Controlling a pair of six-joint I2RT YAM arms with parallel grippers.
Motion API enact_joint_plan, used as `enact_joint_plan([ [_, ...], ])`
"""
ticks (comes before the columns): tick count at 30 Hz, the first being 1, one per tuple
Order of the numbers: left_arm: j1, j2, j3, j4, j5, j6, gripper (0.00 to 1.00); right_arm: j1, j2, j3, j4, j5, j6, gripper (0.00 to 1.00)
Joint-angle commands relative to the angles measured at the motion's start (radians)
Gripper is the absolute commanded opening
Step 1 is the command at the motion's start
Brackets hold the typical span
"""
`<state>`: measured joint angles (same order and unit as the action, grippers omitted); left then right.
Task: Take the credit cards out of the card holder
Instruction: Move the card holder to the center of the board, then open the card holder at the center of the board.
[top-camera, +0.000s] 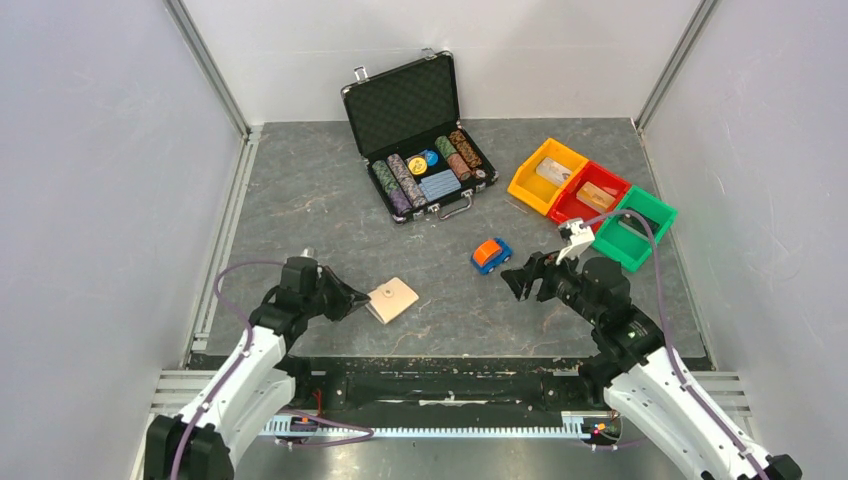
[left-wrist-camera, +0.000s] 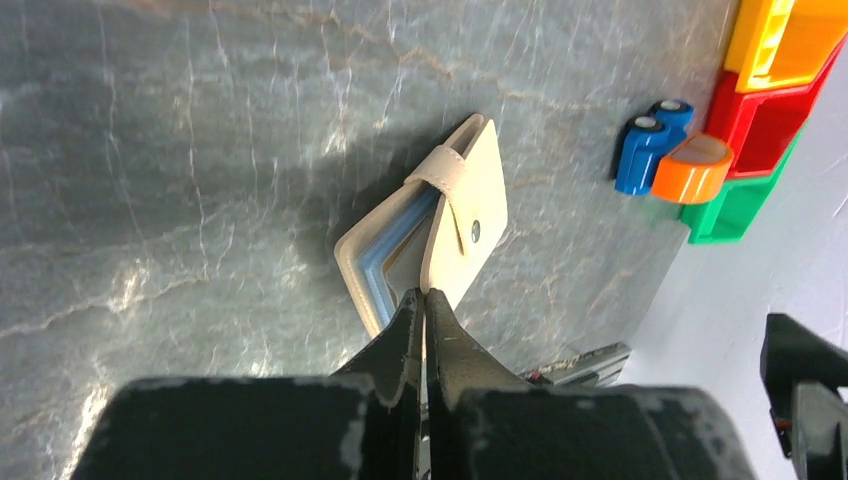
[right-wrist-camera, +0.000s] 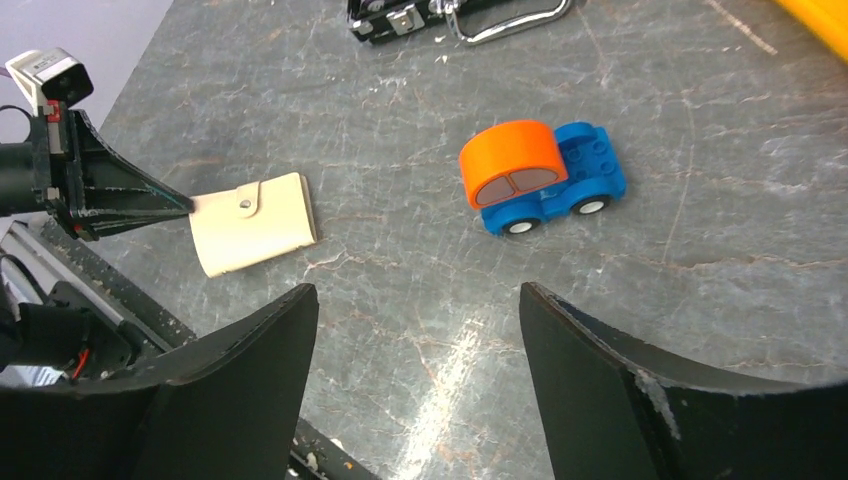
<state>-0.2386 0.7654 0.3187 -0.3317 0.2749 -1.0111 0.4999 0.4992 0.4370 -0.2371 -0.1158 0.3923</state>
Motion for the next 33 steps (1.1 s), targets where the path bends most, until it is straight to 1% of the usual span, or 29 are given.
enact_joint_plan([
  [1, -0.023, -0.063, -0.02, -0.067, 0.063, 0.046, 0.05, 0.0, 0.054, 0.057, 0.043, -0.07, 0.001, 0.74],
  [3, -0.04, -0.054, -0.025, -0.058, 0.081, 0.041, 0.13, 0.002, 0.081, 0.05, 0.072, -0.102, 0.025, 0.67],
  [4, -0.047, -0.045, -0.022, -0.058, 0.088, 0.045, 0.19, 0.003, 0.095, 0.046, 0.084, -0.113, 0.034, 0.65],
  [5, -0.051, -0.037, -0.016, -0.058, 0.091, 0.05, 0.29, 0.008, 0.106, 0.044, 0.097, -0.121, 0.044, 0.63],
  [6, -0.053, -0.036, -0.012, -0.062, 0.088, 0.053, 0.36, 0.016, 0.118, 0.045, 0.106, -0.121, 0.049, 0.61],
  [8, -0.052, -0.047, 0.009, -0.074, 0.056, 0.052, 0.46, 0.04, 0.138, 0.051, 0.127, -0.105, 0.057, 0.59],
  [11, -0.053, -0.091, 0.065, -0.11, -0.038, 0.057, 0.6, 0.087, 0.183, 0.072, 0.158, -0.06, 0.066, 0.57],
  [14, -0.052, -0.12, 0.164, -0.172, -0.136, 0.104, 0.8, 0.163, 0.252, 0.116, 0.171, 0.006, 0.067, 0.56],
  [16, -0.051, -0.119, 0.25, -0.246, -0.192, 0.174, 0.89, 0.228, 0.307, 0.149, 0.173, 0.071, 0.063, 0.55],
  [19, -0.051, -0.119, 0.37, -0.364, -0.303, 0.272, 0.98, 0.336, 0.394, 0.187, 0.198, 0.163, 0.065, 0.54],
  [20, -0.052, -0.124, 0.396, -0.393, -0.328, 0.299, 1.0, 0.368, 0.422, 0.197, 0.209, 0.19, 0.072, 0.53],
  [24, -0.051, -0.172, 0.467, -0.472, -0.4, 0.387, 1.0, 0.495, 0.568, 0.241, 0.286, 0.264, 0.091, 0.51],
  [27, -0.052, -0.214, 0.491, -0.504, -0.485, 0.443, 1.0, 0.58, 0.723, 0.309, 0.304, 0.328, 0.1, 0.49],
  [30, -0.051, -0.267, 0.485, -0.492, -0.536, 0.45, 1.0, 0.642, 0.852, 0.375, 0.319, 0.367, 0.106, 0.47],
  [31, -0.051, -0.314, 0.481, -0.491, -0.598, 0.435, 1.0, 0.678, 0.947, 0.424, 0.355, 0.389, 0.105, 0.45],
  [33, -0.052, -0.362, 0.469, -0.48, -0.624, 0.423, 1.0, 0.694, 1.013, 0.461, 0.371, 0.401, 0.1, 0.45],
])
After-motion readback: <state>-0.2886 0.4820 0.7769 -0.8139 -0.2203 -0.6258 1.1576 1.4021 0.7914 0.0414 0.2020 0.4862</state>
